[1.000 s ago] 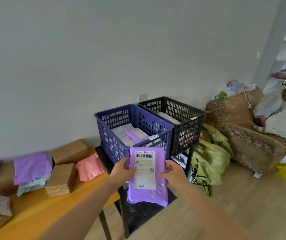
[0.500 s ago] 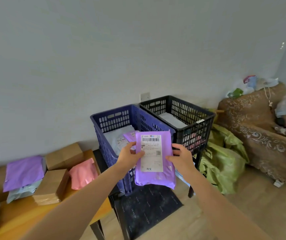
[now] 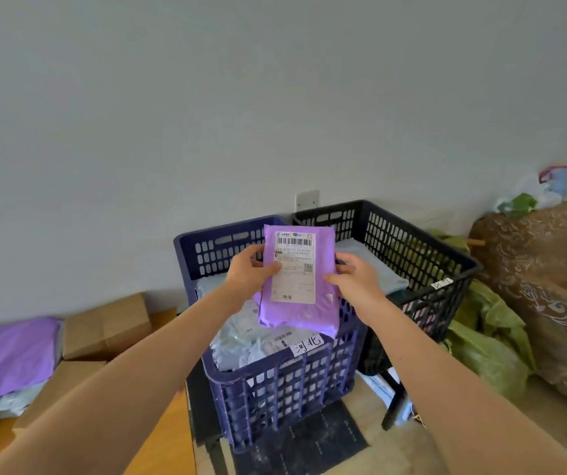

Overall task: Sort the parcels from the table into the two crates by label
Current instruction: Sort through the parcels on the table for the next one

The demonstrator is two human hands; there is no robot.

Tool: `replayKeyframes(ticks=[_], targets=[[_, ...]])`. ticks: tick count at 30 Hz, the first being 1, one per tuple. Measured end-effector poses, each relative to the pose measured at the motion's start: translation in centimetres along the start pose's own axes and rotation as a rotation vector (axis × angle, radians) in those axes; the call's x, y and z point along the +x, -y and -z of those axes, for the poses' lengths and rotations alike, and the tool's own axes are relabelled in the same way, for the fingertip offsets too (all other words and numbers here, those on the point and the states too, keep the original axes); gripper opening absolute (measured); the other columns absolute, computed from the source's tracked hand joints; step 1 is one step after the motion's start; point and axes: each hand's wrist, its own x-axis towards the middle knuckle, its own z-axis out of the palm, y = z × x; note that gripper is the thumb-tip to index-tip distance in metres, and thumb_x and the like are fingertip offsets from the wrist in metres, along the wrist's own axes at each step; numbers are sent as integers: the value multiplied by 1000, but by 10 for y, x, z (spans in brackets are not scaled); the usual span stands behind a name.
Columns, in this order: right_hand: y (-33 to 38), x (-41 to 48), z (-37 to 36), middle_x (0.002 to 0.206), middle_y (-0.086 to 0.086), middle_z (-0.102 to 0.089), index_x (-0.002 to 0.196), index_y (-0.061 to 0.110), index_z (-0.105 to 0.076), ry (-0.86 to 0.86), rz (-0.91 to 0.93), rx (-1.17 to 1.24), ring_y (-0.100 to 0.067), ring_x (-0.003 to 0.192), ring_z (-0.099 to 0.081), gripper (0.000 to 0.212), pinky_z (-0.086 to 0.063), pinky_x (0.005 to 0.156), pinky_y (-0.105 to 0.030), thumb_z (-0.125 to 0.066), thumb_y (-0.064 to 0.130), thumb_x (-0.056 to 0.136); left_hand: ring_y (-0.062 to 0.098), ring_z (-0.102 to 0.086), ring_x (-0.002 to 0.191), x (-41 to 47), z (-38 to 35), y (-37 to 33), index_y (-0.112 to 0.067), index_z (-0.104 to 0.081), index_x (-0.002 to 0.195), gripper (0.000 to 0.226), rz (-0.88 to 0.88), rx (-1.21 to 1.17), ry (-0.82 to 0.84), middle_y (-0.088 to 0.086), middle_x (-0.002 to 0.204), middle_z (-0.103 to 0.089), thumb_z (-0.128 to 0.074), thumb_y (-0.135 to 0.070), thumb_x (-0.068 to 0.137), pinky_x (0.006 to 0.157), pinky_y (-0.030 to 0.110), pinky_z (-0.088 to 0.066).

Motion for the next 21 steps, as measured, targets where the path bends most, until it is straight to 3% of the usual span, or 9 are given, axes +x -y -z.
replayKeyframes(ticks=[3,8,11,15,18,21], targets=[[0,28,-7,112,-3,-65,132,11,-52,49,1,-24,-18,101,-63,56,-54,79,-30,-65,-7,81,19,-65,88,25,2,7,-15,-54,126,42,15,0,-19,3,98,-65,-68,-10,87,79,34,-56],[-17,74,-23,104,-1,-64,129,10,-52,161,-69,-33,-19,100,-62,55,-53,76,-31,-62,-12,80,18,-64,88,58,7,28,-16,-51,129,44,95,38,-3,2,98,-64,-66,-7,89,66,27,-55],[-31,96,-38,107,-8,-66,126,7,-55,221,-71,-68,-23,103,-64,53,-57,84,-39,-62,-15,78,19,-66,91,75,12,46,-15,-51,133,48,135,74,-38,5,101,-66,-67,-7,88,75,35,-58],[-55,133,-60,114,-12,-65,128,5,-56,341,-96,-123,-25,105,-64,56,-57,80,-37,-62,-15,77,21,-67,90,98,13,68,-17,-48,135,53,224,124,-124,7,97,-67,-68,-8,87,83,41,-57],[-66,157,-74,120,-11,-62,133,7,-51,444,-134,-164,-23,107,-62,60,-56,78,-33,-65,-12,77,19,-66,85,112,13,82,-14,-46,136,53,280,149,-173,7,94,-66,-67,-6,87,72,32,-56],[-77,178,-90,122,-10,-59,133,6,-49,537,-159,-222,-24,109,-60,59,-55,87,-39,-65,-12,79,13,-63,77,121,10,94,-14,-47,134,49,338,167,-223,1,90,-62,-63,-2,89,58,21,-52]])
